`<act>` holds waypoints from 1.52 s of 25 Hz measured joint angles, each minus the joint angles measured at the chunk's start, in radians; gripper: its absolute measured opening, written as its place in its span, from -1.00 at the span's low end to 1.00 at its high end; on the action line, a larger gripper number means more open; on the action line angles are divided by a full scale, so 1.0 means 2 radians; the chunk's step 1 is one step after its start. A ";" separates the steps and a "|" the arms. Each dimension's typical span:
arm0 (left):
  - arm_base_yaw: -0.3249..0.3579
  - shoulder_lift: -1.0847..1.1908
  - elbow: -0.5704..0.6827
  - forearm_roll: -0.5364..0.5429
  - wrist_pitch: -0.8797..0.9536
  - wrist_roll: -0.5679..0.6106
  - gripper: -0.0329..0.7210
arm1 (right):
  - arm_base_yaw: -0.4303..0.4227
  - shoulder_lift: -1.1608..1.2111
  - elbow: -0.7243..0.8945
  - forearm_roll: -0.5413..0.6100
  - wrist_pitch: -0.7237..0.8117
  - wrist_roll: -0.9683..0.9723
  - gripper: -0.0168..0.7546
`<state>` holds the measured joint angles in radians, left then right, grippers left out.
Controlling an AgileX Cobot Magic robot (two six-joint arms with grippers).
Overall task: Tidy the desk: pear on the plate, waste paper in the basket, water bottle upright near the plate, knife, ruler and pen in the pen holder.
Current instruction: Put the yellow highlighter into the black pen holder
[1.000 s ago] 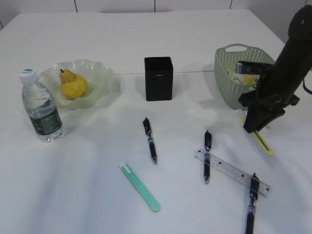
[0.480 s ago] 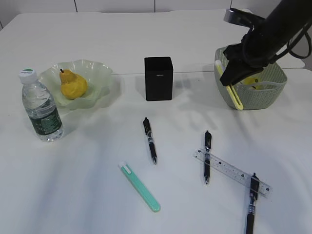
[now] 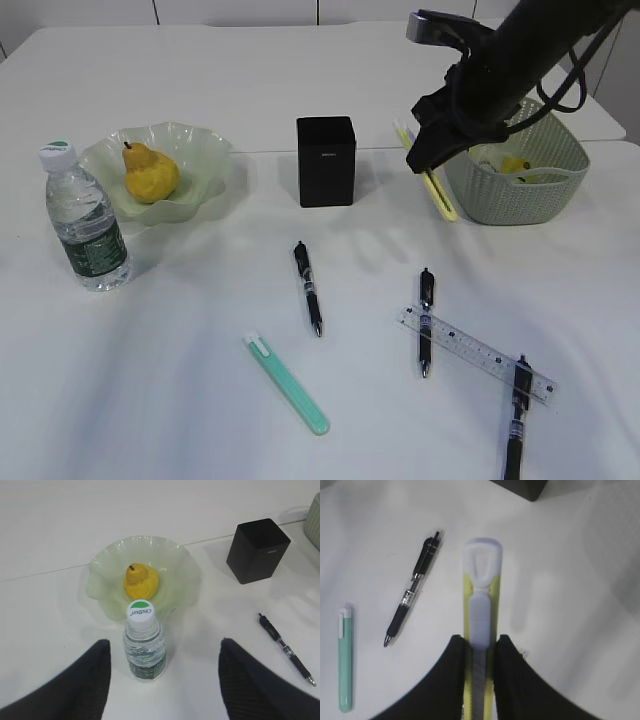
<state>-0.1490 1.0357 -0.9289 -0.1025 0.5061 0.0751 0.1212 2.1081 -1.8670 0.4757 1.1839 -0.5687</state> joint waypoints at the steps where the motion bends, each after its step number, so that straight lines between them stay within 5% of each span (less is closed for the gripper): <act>1: 0.000 0.000 -0.001 0.000 0.000 0.000 0.34 | 0.002 0.001 -0.001 0.000 -0.007 -0.001 -0.61; 11: 0.000 0.000 -0.002 0.000 -0.002 0.000 0.34 | 0.007 0.001 -0.029 0.020 -0.082 -0.018 -0.61; 27: 0.000 0.000 -0.003 0.020 -0.027 0.000 0.34 | 0.058 0.028 -0.029 0.103 -0.309 -0.140 -0.61; 31: 0.000 0.000 -0.003 0.022 -0.028 0.000 0.34 | 0.058 0.048 -0.029 0.173 -0.340 -0.200 -0.61; 38: 0.000 0.000 -0.003 0.024 -0.029 0.000 0.34 | 0.058 0.064 -0.029 0.389 -0.368 -0.405 -0.61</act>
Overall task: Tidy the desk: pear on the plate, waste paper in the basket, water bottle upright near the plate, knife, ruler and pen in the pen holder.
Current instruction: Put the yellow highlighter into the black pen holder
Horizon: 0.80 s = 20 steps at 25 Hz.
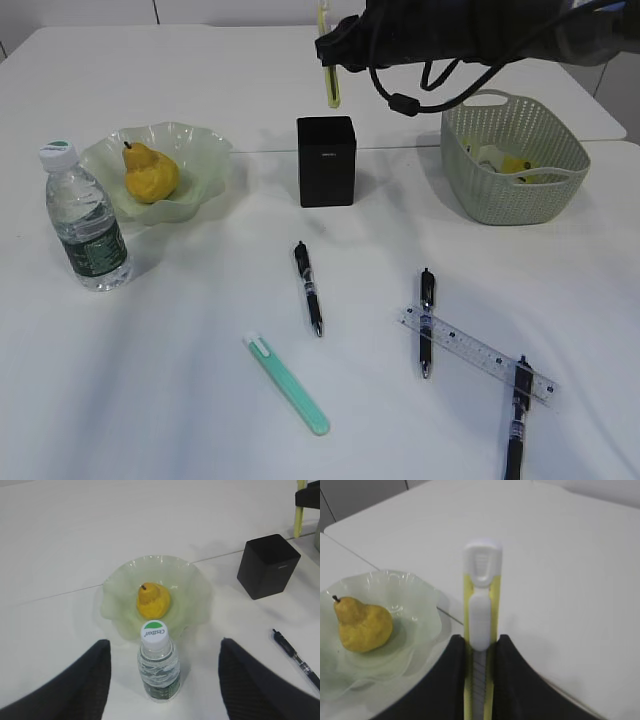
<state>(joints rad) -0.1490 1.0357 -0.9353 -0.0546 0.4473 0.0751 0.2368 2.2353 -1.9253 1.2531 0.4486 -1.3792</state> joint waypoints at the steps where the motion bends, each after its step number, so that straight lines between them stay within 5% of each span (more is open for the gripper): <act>1: 0.000 0.000 0.000 0.000 -0.002 0.000 0.34 | 0.000 0.000 0.000 0.031 -0.003 -0.030 -0.61; 5: 0.000 0.000 0.000 0.000 -0.010 0.000 0.34 | 0.000 0.011 0.000 0.100 -0.011 -0.098 -0.61; 20: 0.000 0.000 0.000 0.000 -0.012 0.000 0.34 | 0.000 0.040 -0.001 0.163 -0.020 -0.163 -0.61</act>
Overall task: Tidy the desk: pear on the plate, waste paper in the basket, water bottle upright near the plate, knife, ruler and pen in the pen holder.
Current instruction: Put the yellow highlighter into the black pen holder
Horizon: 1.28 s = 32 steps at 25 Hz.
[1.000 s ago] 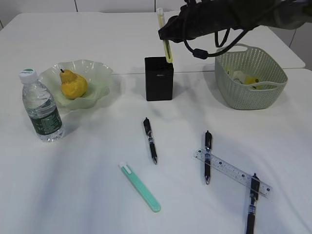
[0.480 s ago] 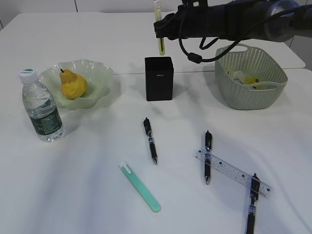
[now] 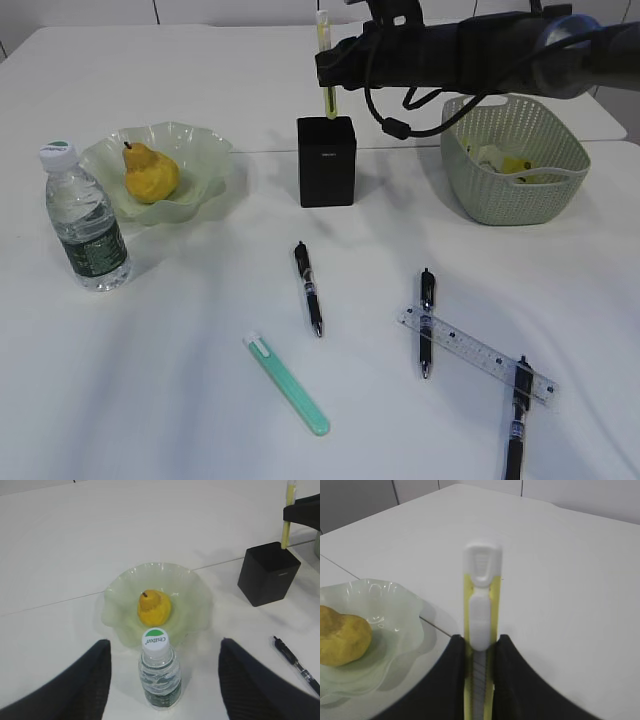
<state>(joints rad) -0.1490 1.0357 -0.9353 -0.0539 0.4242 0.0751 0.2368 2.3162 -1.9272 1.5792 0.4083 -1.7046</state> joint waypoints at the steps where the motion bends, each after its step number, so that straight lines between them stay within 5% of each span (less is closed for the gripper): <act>1: 0.000 0.000 0.000 0.000 0.000 0.000 0.34 | 0.000 0.002 -0.001 0.004 0.000 -0.004 -0.61; 32: 0.000 0.000 0.000 0.001 -0.002 0.000 0.34 | 0.000 0.054 -0.029 0.017 0.002 0.022 -0.60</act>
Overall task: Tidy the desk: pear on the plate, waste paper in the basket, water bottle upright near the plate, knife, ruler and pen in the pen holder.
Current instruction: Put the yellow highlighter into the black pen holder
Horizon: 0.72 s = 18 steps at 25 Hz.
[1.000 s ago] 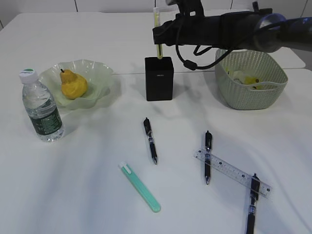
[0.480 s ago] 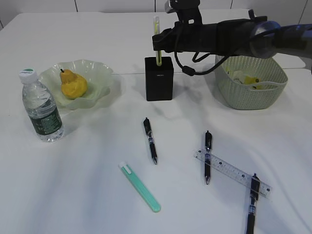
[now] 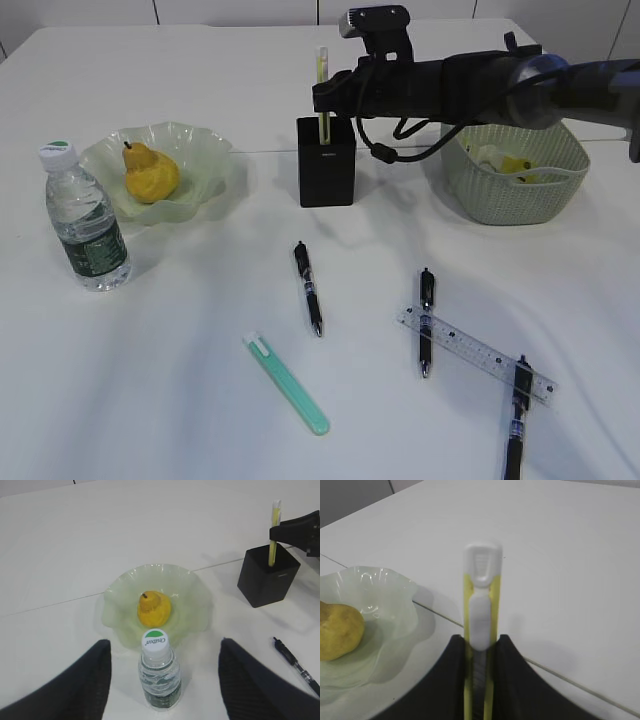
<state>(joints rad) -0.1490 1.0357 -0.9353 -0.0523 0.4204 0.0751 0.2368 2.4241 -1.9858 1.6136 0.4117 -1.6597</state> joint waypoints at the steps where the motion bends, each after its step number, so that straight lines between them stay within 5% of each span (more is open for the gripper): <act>1: 0.000 0.000 0.000 0.000 0.000 0.000 0.34 | 0.000 0.001 0.000 0.000 0.000 0.005 -0.60; 18: 0.000 0.000 0.000 0.000 0.000 0.000 0.34 | 0.000 0.005 0.000 -0.014 0.010 0.045 -0.47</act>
<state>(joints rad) -0.1490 1.0357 -0.9353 -0.0523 0.4204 0.0751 0.2368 2.4346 -1.9858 1.5866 0.4316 -1.5697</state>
